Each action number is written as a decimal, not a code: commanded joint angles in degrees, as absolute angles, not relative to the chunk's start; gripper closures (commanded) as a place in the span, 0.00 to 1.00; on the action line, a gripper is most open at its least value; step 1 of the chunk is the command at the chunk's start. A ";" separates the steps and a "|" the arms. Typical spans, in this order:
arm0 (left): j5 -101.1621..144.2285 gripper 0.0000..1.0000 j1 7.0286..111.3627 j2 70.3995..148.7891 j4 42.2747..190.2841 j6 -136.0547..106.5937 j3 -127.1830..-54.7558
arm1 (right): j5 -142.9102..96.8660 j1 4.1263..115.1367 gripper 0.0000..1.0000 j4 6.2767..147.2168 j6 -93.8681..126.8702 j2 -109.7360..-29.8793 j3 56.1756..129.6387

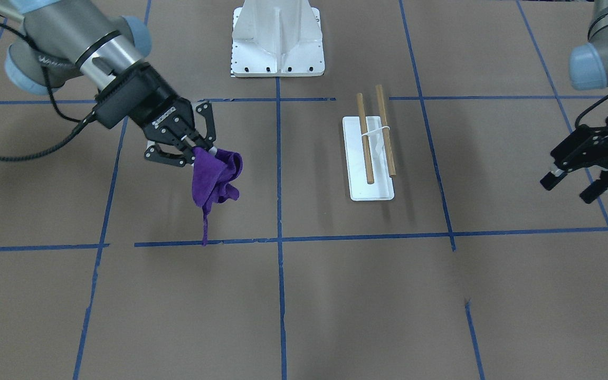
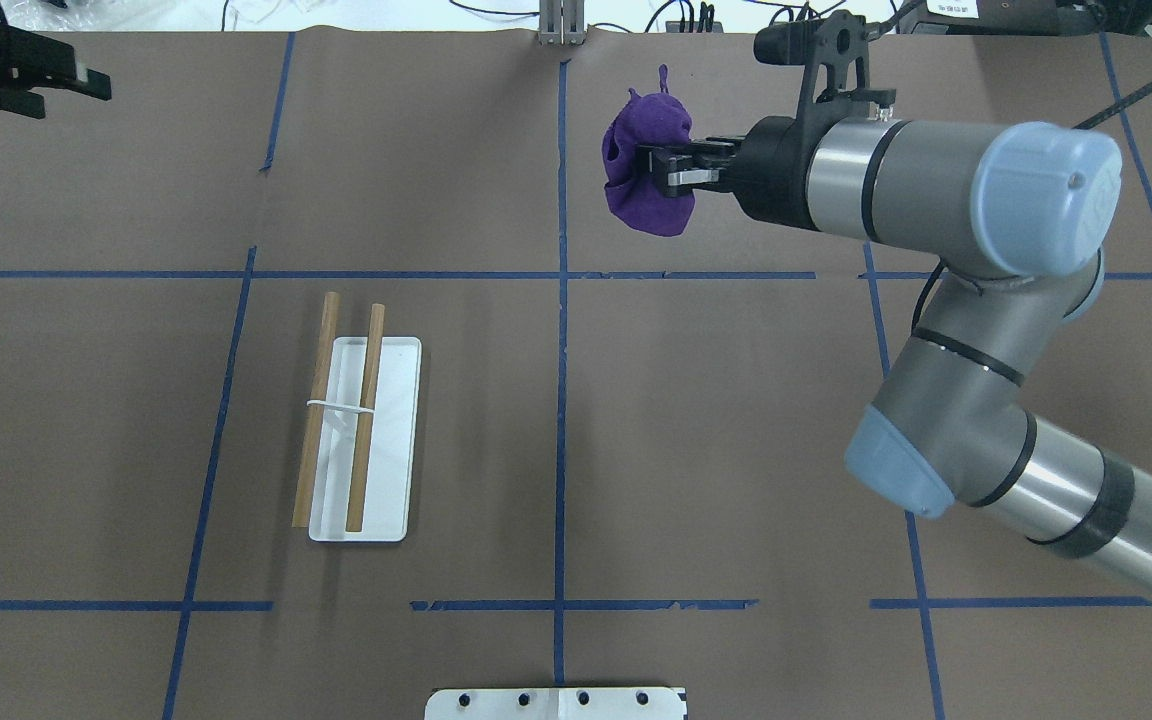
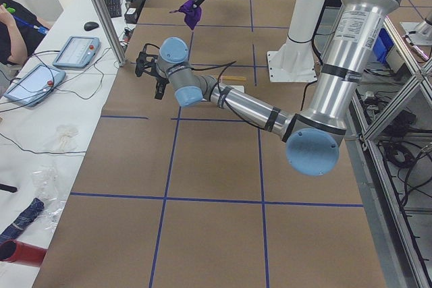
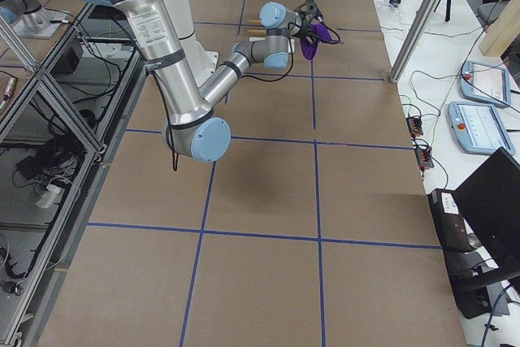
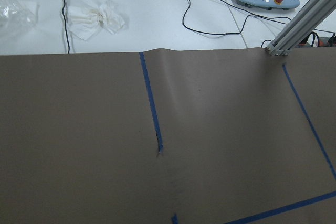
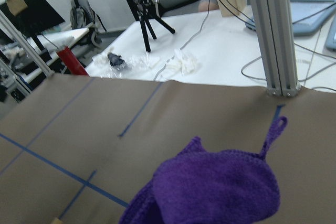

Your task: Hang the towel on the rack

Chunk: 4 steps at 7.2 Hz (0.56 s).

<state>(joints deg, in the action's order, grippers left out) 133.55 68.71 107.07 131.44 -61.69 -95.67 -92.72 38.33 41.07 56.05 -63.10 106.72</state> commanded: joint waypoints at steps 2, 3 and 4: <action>135.70 0.00 58.74 114.77 131.57 -92.63 -95.18 | -66.52 26.23 1.00 41.13 57.57 -62.93 114.42; 135.79 0.00 56.80 116.79 131.83 -99.51 -95.53 | -63.75 24.28 1.00 41.05 57.31 -62.93 115.13; 135.79 0.00 55.39 119.33 132.01 -104.97 -95.54 | -63.81 22.95 1.00 41.04 56.96 -62.93 115.92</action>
<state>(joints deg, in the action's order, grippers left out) 135.70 57.44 116.54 131.79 -97.43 -95.38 -65.83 25.15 41.08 57.29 -62.94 114.83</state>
